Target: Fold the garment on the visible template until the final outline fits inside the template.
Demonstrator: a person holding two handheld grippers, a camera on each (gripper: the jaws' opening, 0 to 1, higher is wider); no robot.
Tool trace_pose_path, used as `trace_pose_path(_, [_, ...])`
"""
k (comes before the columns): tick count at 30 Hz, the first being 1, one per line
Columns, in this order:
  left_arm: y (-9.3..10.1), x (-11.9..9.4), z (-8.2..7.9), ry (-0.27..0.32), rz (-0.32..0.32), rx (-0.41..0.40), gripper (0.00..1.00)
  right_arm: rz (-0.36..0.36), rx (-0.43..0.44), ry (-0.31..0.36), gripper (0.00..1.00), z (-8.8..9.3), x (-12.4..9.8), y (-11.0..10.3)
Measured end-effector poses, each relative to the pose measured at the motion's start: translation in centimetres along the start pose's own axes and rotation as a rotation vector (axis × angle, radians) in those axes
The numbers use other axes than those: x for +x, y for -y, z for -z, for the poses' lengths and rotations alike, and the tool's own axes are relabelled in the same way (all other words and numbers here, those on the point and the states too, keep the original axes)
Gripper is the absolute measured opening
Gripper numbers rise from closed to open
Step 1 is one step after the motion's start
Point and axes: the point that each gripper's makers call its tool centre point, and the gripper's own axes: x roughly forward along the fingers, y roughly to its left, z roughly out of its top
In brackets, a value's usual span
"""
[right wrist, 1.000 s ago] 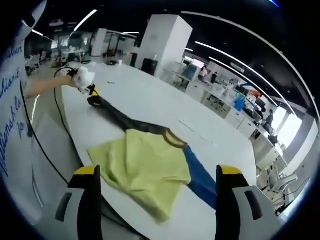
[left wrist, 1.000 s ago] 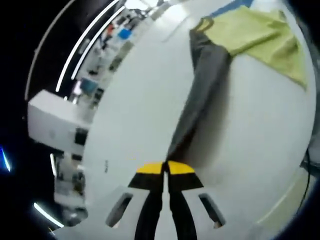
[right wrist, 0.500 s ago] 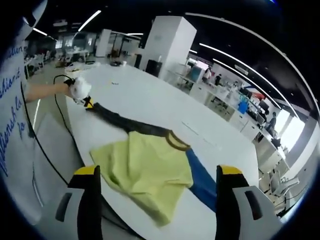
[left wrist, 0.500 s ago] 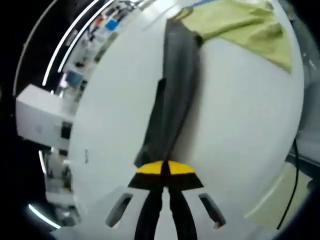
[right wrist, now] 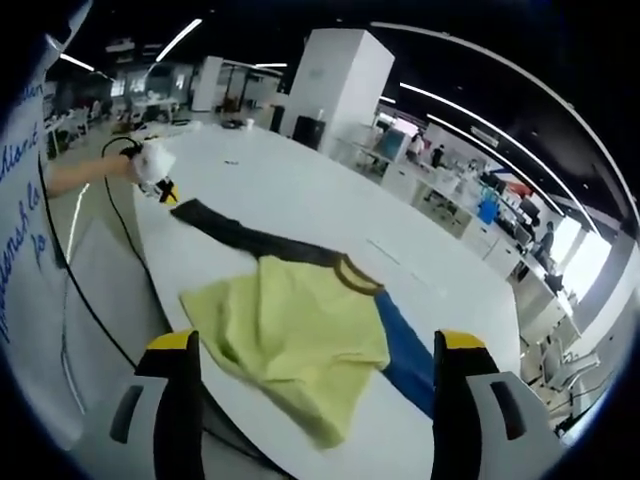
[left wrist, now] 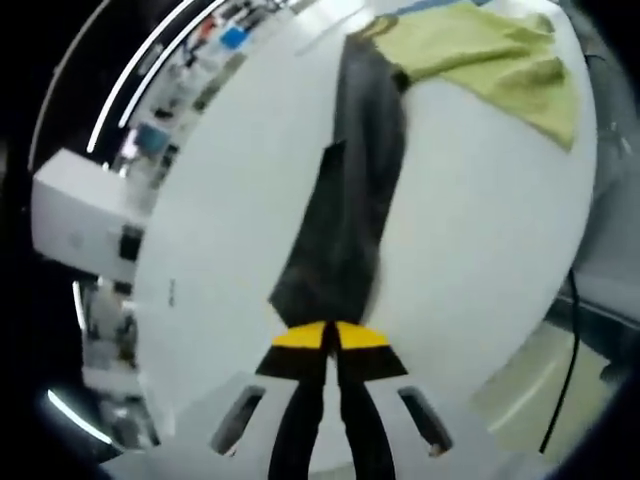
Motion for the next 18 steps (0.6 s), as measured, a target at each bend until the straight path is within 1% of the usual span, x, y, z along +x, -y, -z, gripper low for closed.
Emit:
trace_pose_path(1, [0.0, -0.3, -0.5, 0.021, 0.003, -0.010, 0.01, -0.003, 0.004, 0.001, 0.95, 0.1, 0.0, 0.0])
trace_pose_path(2, [0.1, -0.6, -1.2, 0.055, 0.009, -0.029, 0.03, -0.005, 0.006, 0.002, 0.95, 0.1, 0.0, -0.1])
trace_pose_path(3, [0.2, -1.2, -2.4, 0.110, 0.021, -0.087, 0.06, -0.008, 0.010, 0.005, 0.95, 0.1, 0.0, -0.1])
trace_pose_path(4, [0.2, -1.6, -3.4, 0.152, 0.030, -0.118, 0.12, -0.008, 0.010, 0.007, 0.95, 0.2, 0.0, -0.1])
trace_pose_path(5, [0.7, -2.1, -4.6, 0.203, 0.070, -0.169, 0.16, -0.008, 0.009, 0.007, 0.95, 0.3, 0.1, 0.0])
trace_pose_path(6, [0.8, -2.4, -5.1, 0.214, 0.081, -0.202, 0.19, -0.009, 0.009, 0.007, 0.95, 0.3, 0.1, 0.0])
trace_pose_path(7, [0.9, -2.8, -5.6, 0.223, 0.078, -0.181, 0.20, -0.012, 0.012, 0.012, 0.95, 0.3, 0.1, -0.1])
trace_pose_path(9, [1.4, -3.2, -6.2, 0.225, 0.079, -0.164, 0.21, -0.017, 0.020, 0.017, 0.95, 0.4, 0.1, -0.1])
trace_pose_path(10, [2.0, -3.5, -6.9, 0.246, 0.106, -0.159, 0.25, -0.017, 0.021, 0.020, 0.95, 0.5, 0.1, -0.1])
trace_pose_path(11, [2.7, -3.8, -7.6, 0.264, 0.140, -0.185, 0.27, -0.016, 0.022, 0.019, 0.95, 0.6, 0.1, 0.0])
trace_pose_path(12, [3.1, -4.2, -8.4, 0.299, 0.171, -0.211, 0.29, -0.013, 0.024, 0.017, 0.95, 0.9, 0.0, 0.1])
trace_pose_path(13, [3.3, -4.6, -9.0, 0.332, 0.190, -0.219, 0.31, -0.009, 0.025, 0.015, 0.96, 1.1, 0.0, 0.2])
trace_pose_path(14, [3.9, -5.2, -10.1, 0.380, 0.232, -0.251, 0.35, -0.001, 0.022, 0.006, 0.96, 1.5, -0.1, 0.4])
trace_pose_path(15, [4.2, -5.5, -10.5, 0.399, 0.255, -0.279, 0.39, 0.003, 0.020, -0.002, 0.96, 1.8, -0.1, 0.4])
trace_pose_path(16, [4.7, -5.8, -11.2, 0.422, 0.292, -0.314, 0.44, 0.004, 0.022, -0.007, 0.96, 2.1, -0.2, 0.5])
trace_pose_path(17, [4.8, -5.9, -11.4, 0.423, 0.301, -0.321, 0.45, 0.003, 0.027, -0.008, 0.96, 2.3, -0.2, 0.5])
trace_pose_path(18, [4.9, -5.9, -11.4, 0.417, 0.299, -0.306, 0.45, 0.000, 0.033, -0.009, 0.96, 2.5, -0.2, 0.5])
